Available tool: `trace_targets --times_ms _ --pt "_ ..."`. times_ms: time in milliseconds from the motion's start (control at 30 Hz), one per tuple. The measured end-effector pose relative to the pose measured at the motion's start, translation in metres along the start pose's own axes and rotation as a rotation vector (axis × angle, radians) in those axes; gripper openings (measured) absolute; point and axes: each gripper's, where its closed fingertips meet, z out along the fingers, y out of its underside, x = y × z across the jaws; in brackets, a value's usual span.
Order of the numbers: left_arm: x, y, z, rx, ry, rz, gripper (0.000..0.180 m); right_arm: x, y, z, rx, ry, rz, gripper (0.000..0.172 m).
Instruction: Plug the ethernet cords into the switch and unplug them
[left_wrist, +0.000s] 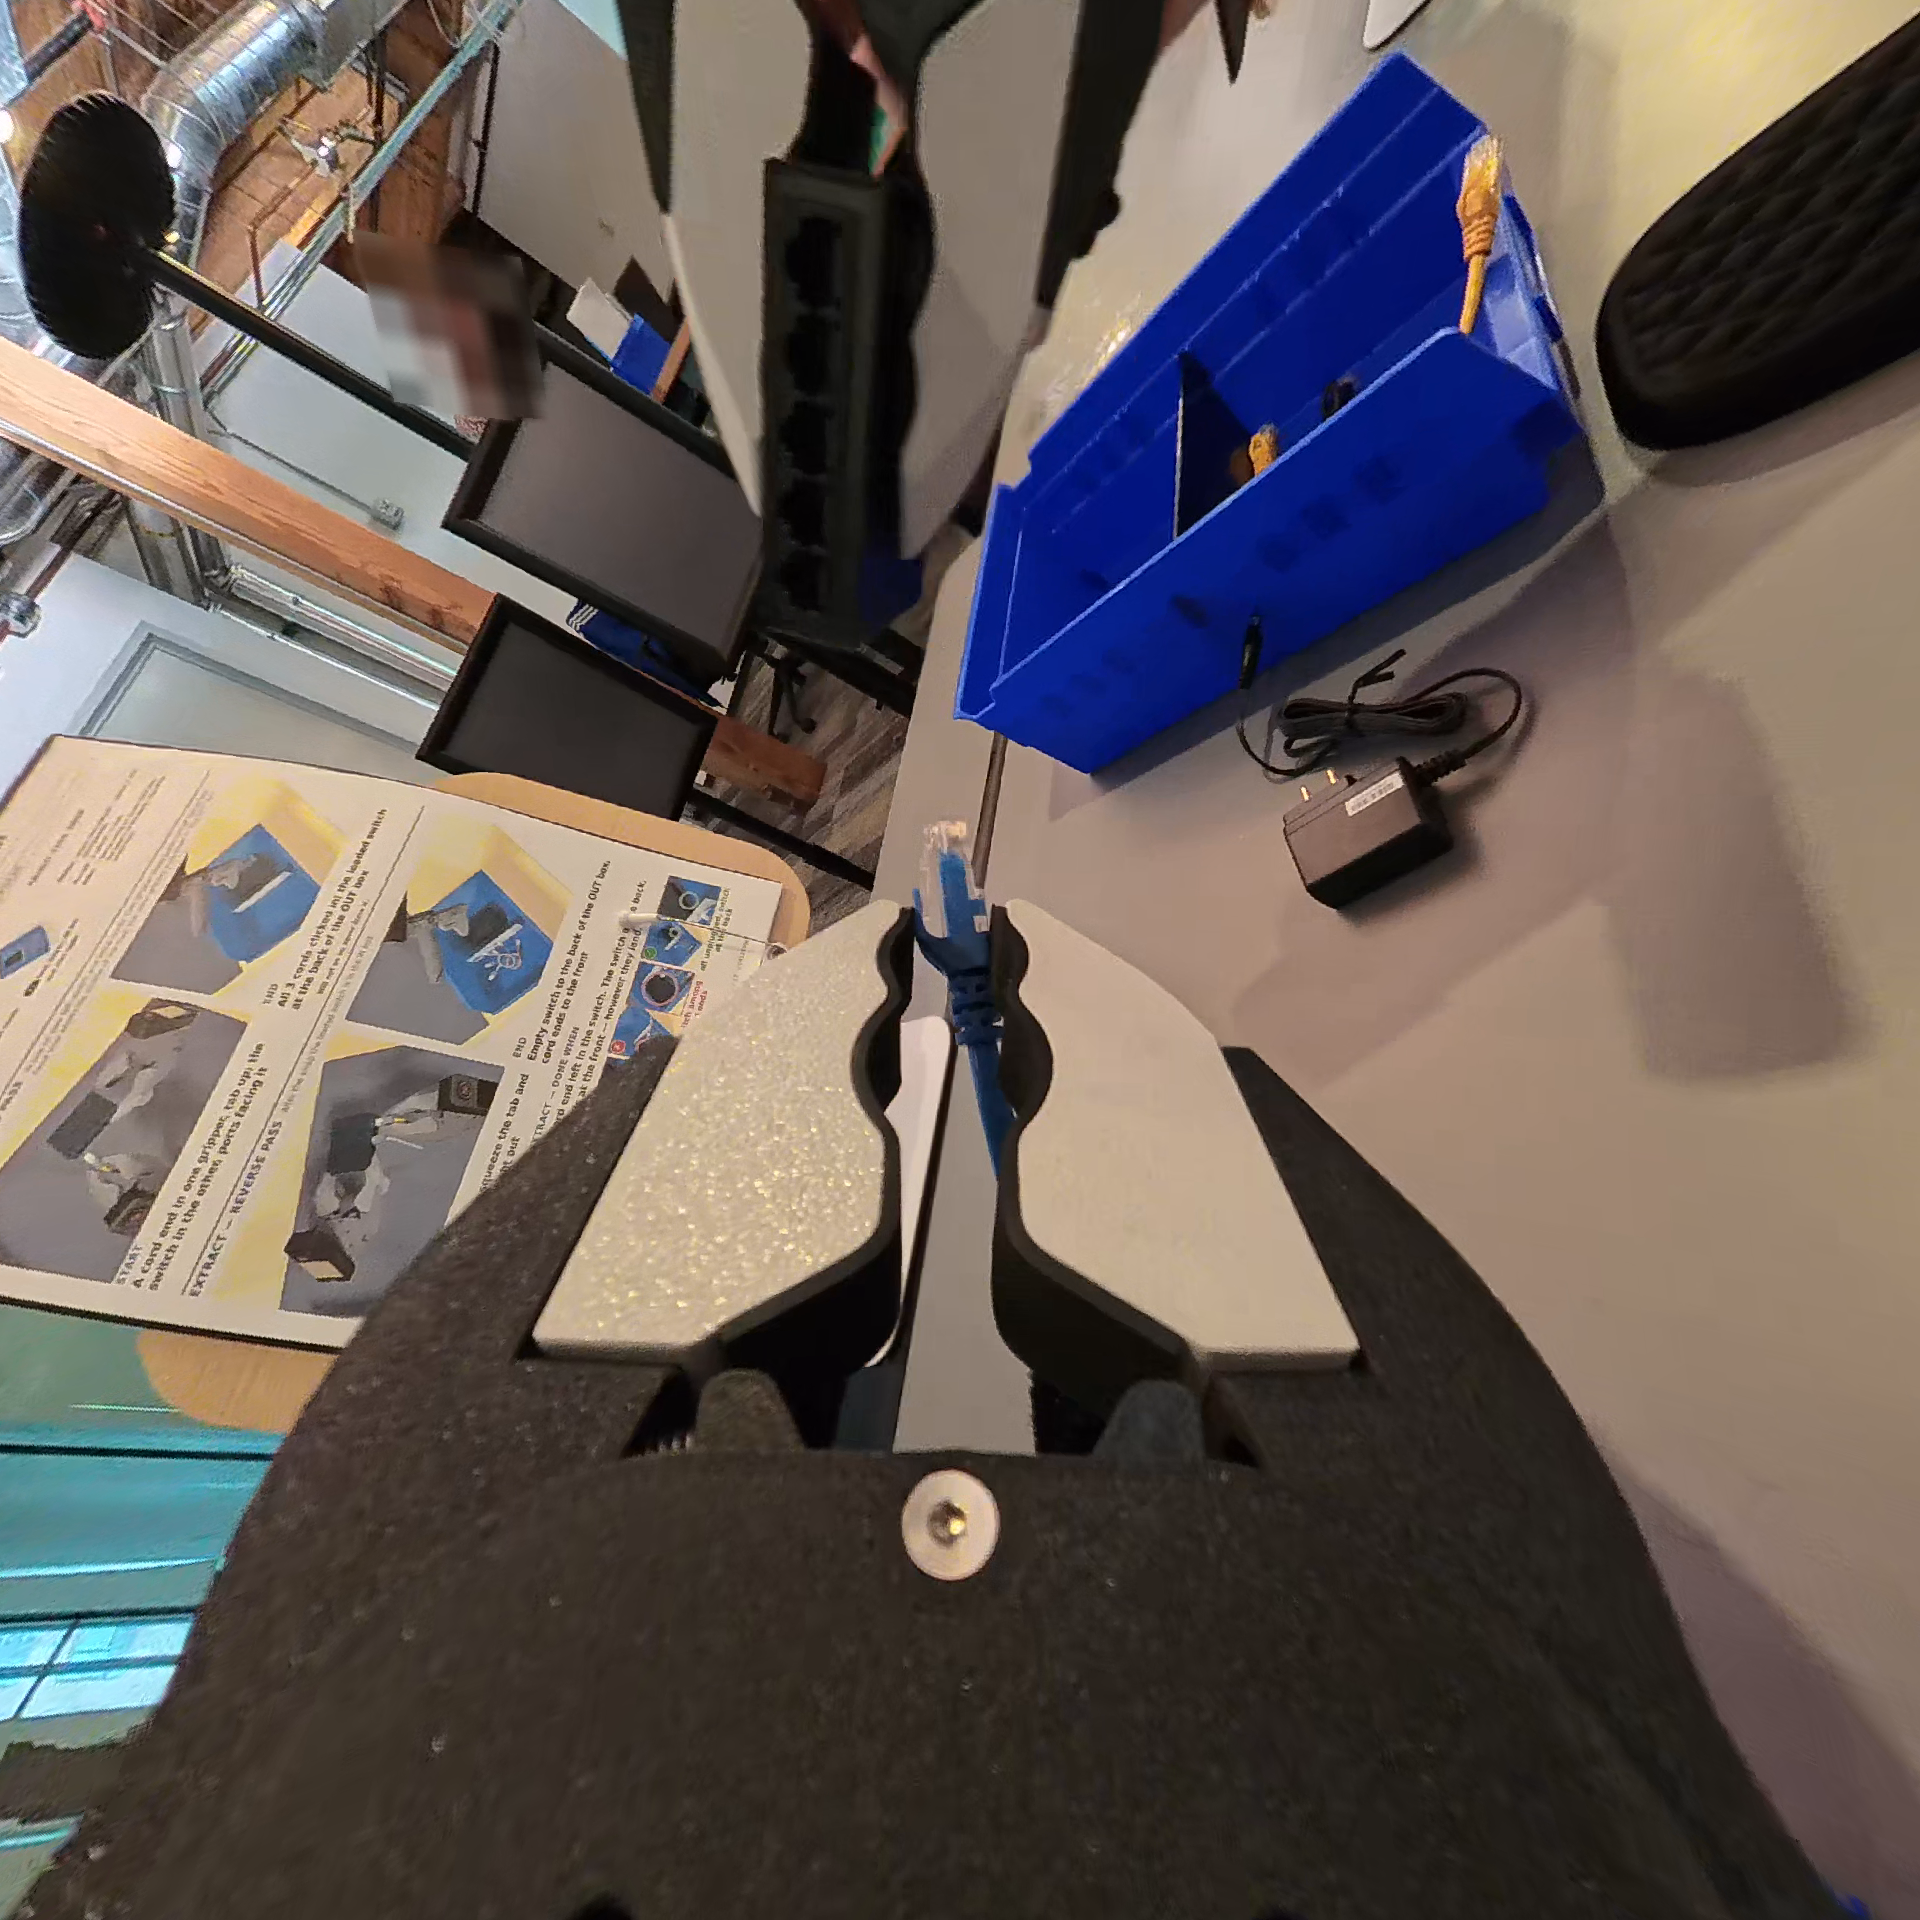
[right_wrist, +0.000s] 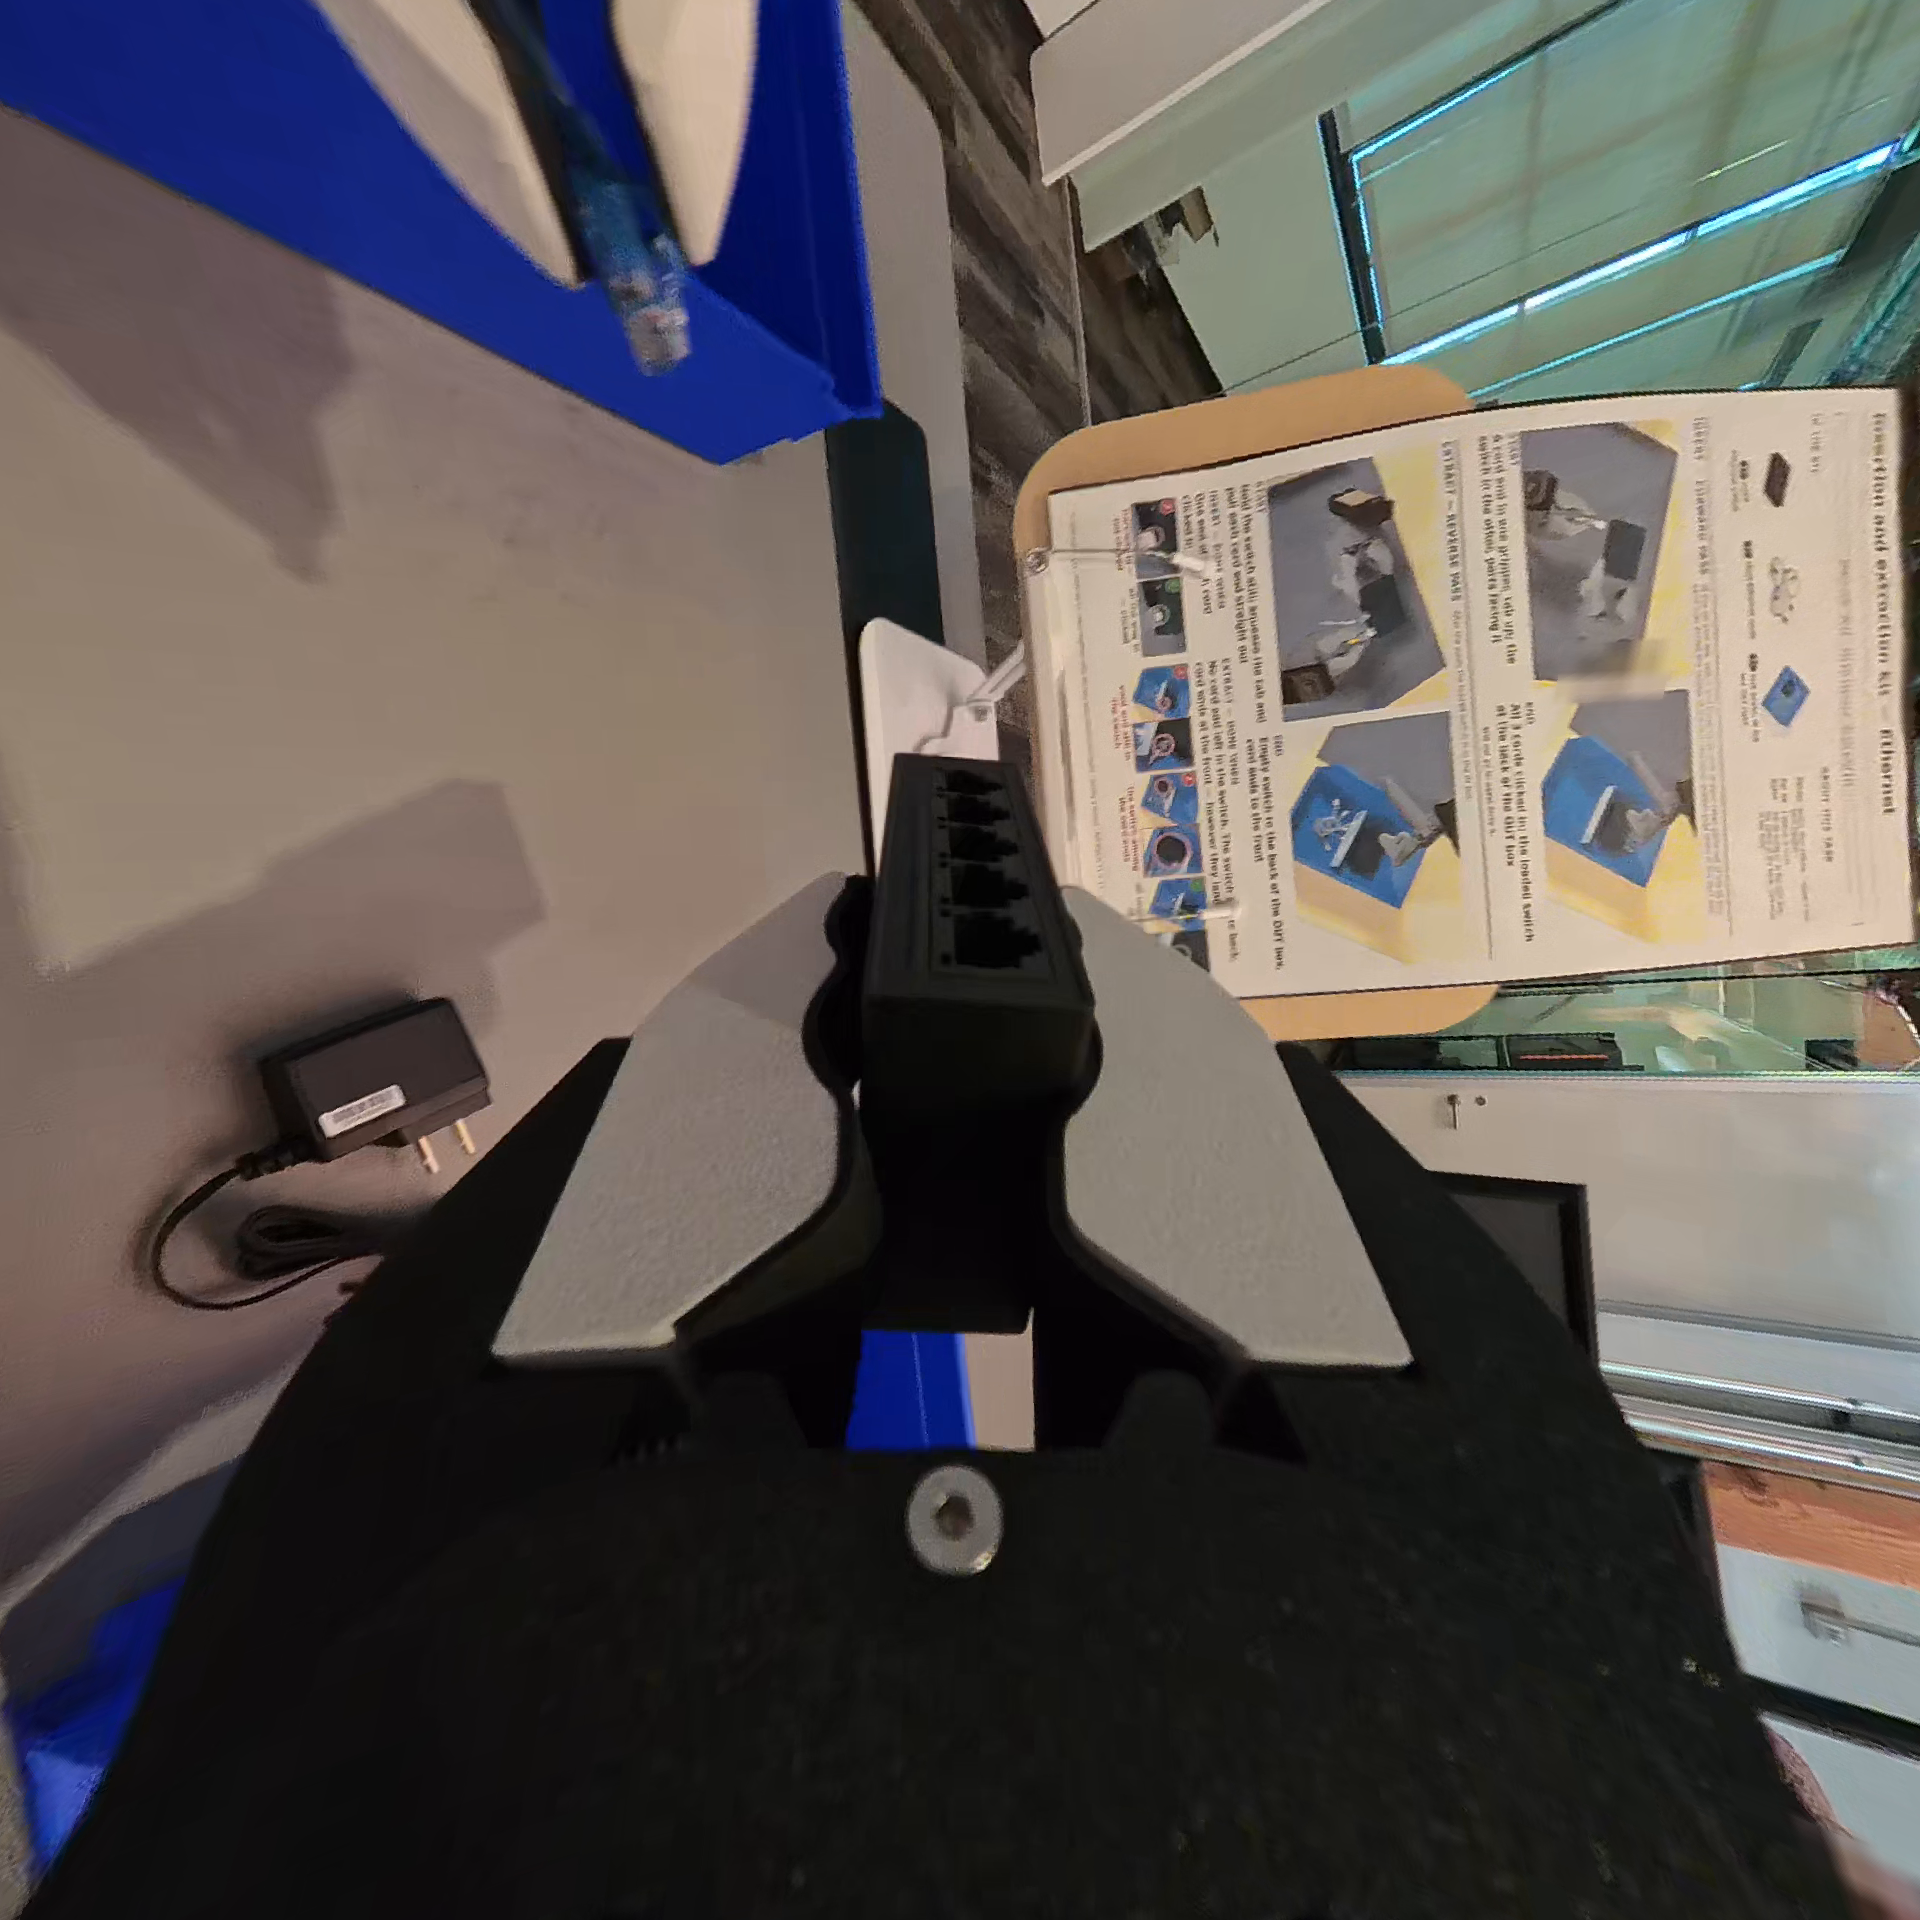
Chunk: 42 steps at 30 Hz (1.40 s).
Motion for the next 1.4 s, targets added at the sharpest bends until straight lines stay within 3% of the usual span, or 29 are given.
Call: trace_targets --times_ms 200,433,633,833,1100,1267,1400 --pt "-0.004 0.002 -0.001 -0.022 -0.023 0.0 0.013 0.029 -0.01 0.0 0.034 -0.043 0.045 0.031" --pt "-0.013 0.005 -0.01 -0.067 -0.065 0.04 0.013 0.0 -0.007 0.006 0.117 -0.115 0.031 0.031" --pt "-0.019 0.006 -0.018 -0.074 -0.082 0.036 0.013 -0.006 -0.004 -0.009 0.225 -0.191 0.186 0.031" --pt "-0.021 0.006 -0.021 -0.075 -0.085 0.034 0.013 0.016 0.005 -0.039 0.387 -0.386 0.626 0.031" --pt "-0.005 0.003 -0.01 -0.105 -0.04 0.078 0.013 -0.013 0.025 -0.065 0.221 -0.419 0.652 0.031" --pt "0.015 0.004 0.006 -0.163 0.011 0.155 0.013 -0.03 0.005 -0.12 0.432 -0.617 0.797 0.031" --pt "0.026 -0.007 0.013 -0.125 0.049 0.147 0.013 -0.025 0.006 -0.146 0.54 -0.643 0.845 0.031"
